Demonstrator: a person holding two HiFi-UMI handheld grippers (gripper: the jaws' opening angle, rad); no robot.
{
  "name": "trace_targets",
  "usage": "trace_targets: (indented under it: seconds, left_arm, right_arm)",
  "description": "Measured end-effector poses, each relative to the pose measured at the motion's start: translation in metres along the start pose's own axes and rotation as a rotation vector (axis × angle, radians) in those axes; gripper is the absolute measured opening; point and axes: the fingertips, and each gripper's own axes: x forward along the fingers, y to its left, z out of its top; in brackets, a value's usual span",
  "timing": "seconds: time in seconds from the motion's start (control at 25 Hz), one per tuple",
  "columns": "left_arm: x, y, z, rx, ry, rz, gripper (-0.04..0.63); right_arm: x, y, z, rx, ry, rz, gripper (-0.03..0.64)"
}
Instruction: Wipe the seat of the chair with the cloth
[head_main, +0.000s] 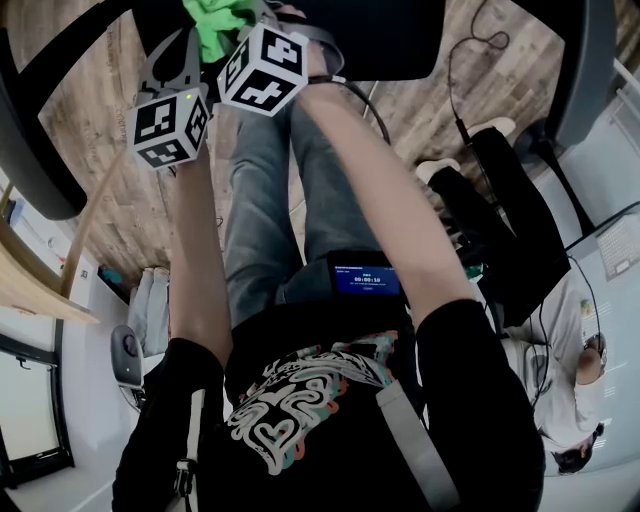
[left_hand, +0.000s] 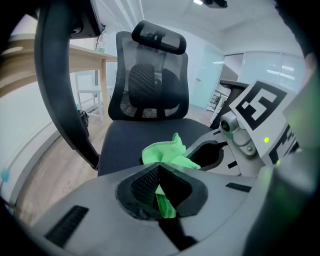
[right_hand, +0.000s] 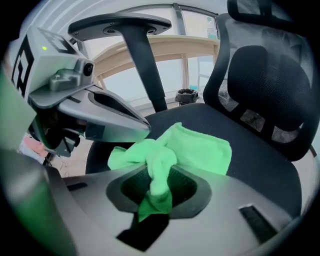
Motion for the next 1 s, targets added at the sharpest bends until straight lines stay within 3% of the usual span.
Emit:
trace_targets:
  seconds: [0.32, 1.0]
  left_arm:
    - [0.004, -0.003, -0.001, 0.019, 0.006, -0.013, -0.002]
    - [0.033, -0.04, 0.005, 0.08, 0.031, -0.099, -0.002]
  right_arm:
    - [-0.004, -0.01, -0.014, -0.034, 0.045, -0.036, 0.103]
    - [-0.036, -0.043, -0.064, 0.017, 0.071, -0.119, 0.103]
